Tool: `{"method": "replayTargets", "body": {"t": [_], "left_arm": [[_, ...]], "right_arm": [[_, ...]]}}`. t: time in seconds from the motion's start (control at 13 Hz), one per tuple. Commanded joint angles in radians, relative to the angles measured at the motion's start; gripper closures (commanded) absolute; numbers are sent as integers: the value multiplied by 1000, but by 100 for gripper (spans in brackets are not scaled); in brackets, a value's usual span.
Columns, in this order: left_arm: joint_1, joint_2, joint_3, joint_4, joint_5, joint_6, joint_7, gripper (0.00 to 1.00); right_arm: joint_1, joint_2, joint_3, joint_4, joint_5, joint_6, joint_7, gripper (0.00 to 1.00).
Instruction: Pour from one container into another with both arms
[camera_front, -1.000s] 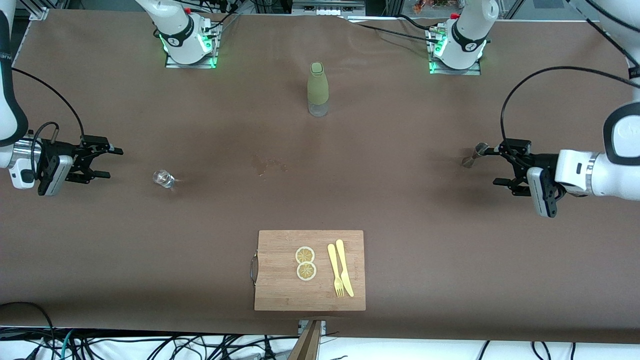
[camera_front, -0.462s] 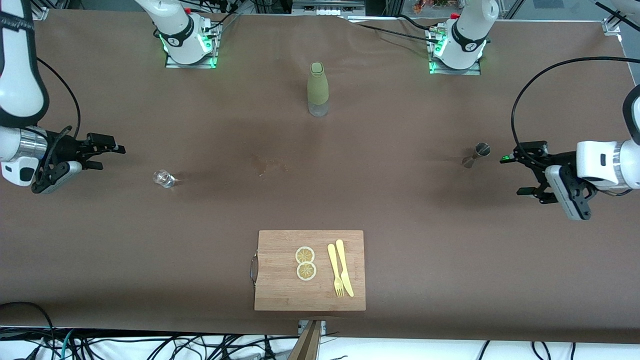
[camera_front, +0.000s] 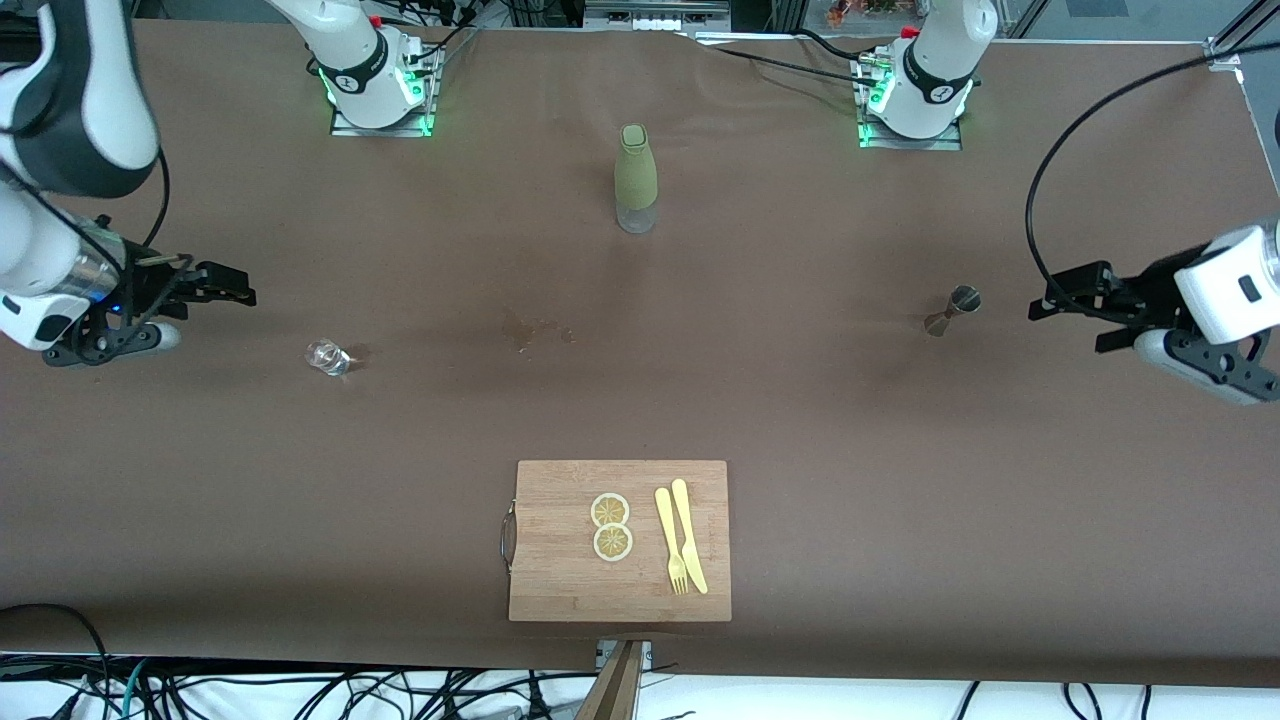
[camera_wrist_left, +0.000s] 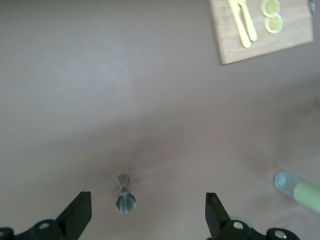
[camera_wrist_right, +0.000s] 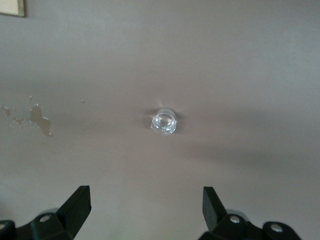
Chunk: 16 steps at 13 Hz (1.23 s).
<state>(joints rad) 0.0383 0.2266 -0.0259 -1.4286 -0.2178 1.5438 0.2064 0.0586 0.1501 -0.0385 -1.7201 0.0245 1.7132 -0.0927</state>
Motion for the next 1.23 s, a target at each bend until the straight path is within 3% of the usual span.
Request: {"method": "replayTargets", "body": {"t": [0.0,0.31,0.54,0.77,1.15], "left_arm": [[-1,-48,-19,-9,44,-63,-253,0],[-3,-55,-38,-10,57,-117,-289,0],[-3,-55,-72,14,187,-117,-272,0],[-3,-56,-172,20,330,-119,-282,0],[2,-52,-170,19,242,-109,-311,0]], "right_arm": [[18,-4,31,114,-41,-104,206,1],[9,-30,19,175,-34,-167,228,1],[-8,-53,12,175,-44,-153,220,1],[-26,-55,12,171,-34,-152,214,1],[-29,-58,12,168,-29,-150,217,1]]}}
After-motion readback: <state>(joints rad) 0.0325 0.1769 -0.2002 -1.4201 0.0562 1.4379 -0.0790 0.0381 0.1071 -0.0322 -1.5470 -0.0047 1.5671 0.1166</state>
